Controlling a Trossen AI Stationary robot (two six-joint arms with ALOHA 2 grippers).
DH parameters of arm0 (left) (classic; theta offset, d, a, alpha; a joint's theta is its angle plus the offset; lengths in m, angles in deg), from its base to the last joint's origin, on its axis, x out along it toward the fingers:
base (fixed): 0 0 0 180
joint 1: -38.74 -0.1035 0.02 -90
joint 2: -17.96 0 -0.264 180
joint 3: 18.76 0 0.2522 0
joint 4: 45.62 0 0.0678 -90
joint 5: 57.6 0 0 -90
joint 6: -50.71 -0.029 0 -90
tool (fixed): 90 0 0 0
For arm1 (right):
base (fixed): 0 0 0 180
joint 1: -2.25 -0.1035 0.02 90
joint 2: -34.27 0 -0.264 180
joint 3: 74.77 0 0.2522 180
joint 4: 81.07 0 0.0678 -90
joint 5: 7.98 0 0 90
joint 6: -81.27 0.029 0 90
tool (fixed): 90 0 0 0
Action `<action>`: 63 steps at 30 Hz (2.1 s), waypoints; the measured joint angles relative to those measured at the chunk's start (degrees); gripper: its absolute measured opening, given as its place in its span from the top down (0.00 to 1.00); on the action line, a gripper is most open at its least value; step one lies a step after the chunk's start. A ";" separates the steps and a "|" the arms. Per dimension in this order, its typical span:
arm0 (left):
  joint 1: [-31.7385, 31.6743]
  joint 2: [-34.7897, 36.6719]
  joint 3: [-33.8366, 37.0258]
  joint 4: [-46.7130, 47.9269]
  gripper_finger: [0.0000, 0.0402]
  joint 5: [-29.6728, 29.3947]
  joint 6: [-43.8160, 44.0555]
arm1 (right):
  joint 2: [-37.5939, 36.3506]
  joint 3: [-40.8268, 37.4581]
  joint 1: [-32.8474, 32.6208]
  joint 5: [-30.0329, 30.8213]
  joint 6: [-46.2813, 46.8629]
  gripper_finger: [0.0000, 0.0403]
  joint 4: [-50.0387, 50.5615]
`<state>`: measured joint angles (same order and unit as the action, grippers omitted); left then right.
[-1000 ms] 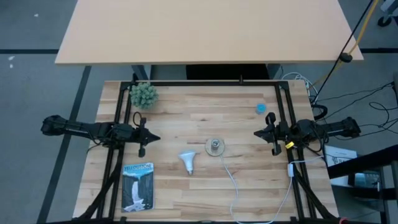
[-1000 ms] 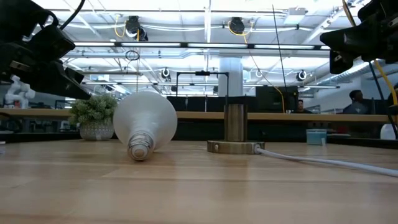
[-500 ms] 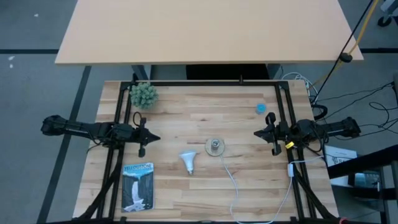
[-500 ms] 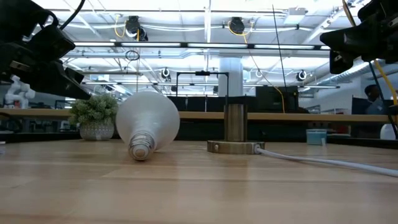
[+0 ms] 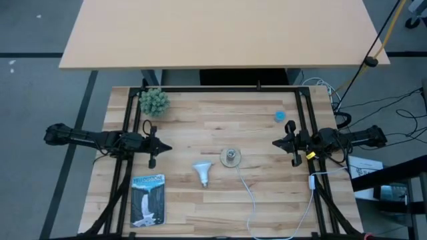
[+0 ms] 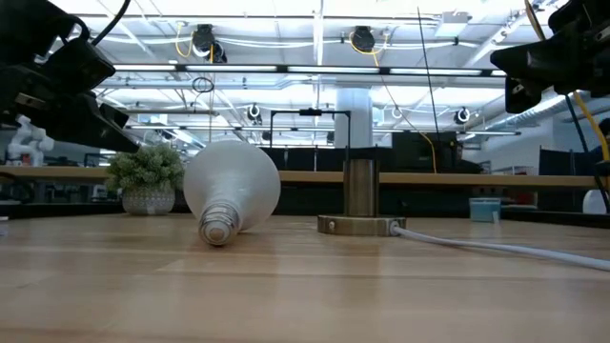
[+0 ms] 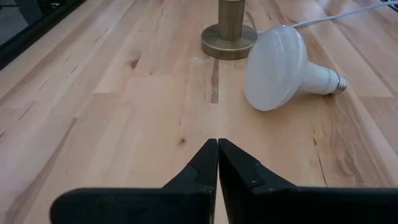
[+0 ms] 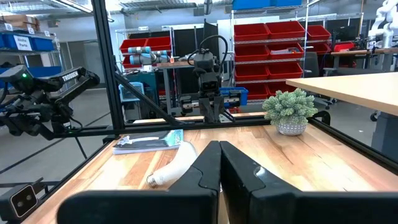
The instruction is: Screw lightbulb
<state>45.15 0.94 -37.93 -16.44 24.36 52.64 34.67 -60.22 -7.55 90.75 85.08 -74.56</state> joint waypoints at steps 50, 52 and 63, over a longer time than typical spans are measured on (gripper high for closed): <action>-0.02 0.01 -0.02 0.00 0.95 0.00 0.00 | 18.76 9.31 -0.04 13.95 20.53 1.00 5.73; 0.00 0.02 0.00 0.00 0.95 -0.01 0.00 | 25.14 14.67 -0.04 14.19 19.73 1.00 6.16; -0.01 0.02 -0.02 0.00 0.95 -0.01 0.01 | 66.49 52.21 -3.50 7.74 28.43 1.00 32.30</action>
<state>45.15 0.96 -37.94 -16.44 24.36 52.65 101.16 -8.01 -11.05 98.50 113.51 -42.26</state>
